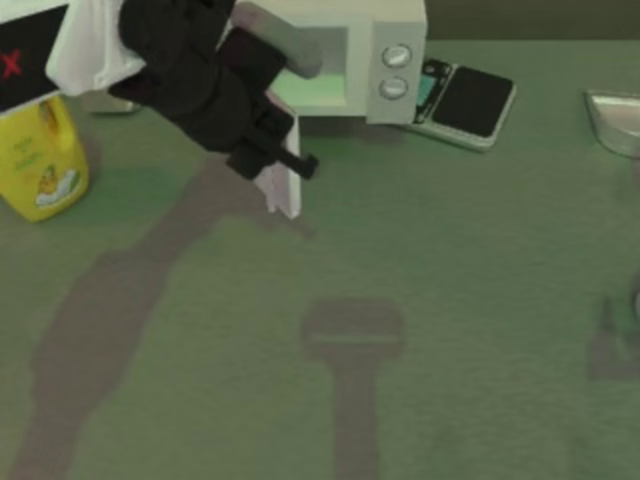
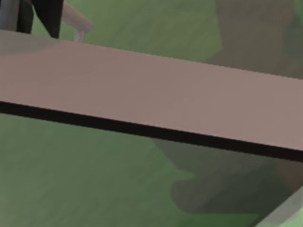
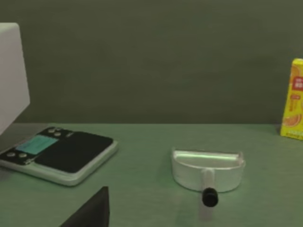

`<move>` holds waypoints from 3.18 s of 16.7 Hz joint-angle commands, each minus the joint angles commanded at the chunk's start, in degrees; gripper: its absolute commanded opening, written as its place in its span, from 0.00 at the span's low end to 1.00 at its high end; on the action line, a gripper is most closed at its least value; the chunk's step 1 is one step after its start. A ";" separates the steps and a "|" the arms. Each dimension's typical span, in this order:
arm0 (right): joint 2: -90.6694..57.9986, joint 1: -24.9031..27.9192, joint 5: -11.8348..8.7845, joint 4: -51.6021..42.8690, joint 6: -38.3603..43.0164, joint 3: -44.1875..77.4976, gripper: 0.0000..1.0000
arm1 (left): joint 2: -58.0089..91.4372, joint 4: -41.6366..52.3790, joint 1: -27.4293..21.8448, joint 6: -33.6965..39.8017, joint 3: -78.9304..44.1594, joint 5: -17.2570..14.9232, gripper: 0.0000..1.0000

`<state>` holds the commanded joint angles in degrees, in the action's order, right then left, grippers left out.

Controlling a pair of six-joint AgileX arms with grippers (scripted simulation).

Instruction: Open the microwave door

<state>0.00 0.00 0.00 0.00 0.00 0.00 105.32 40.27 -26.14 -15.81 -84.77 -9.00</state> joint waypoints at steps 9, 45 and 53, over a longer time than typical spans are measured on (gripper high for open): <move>0.00 0.00 0.00 0.00 0.00 0.00 1.00 | 0.00 0.00 0.00 0.00 0.00 0.00 0.00; 0.00 0.00 0.00 0.00 0.00 0.00 1.00 | -2.30 1.81 3.94 -10.39 2.62 -5.45 0.00; 0.00 0.00 0.00 0.00 0.00 0.00 1.00 | -2.30 1.81 3.94 -10.39 2.62 -5.45 0.00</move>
<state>0.00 0.00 0.00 0.00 0.00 0.00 103.02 42.09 -22.20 -26.19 -82.14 -14.45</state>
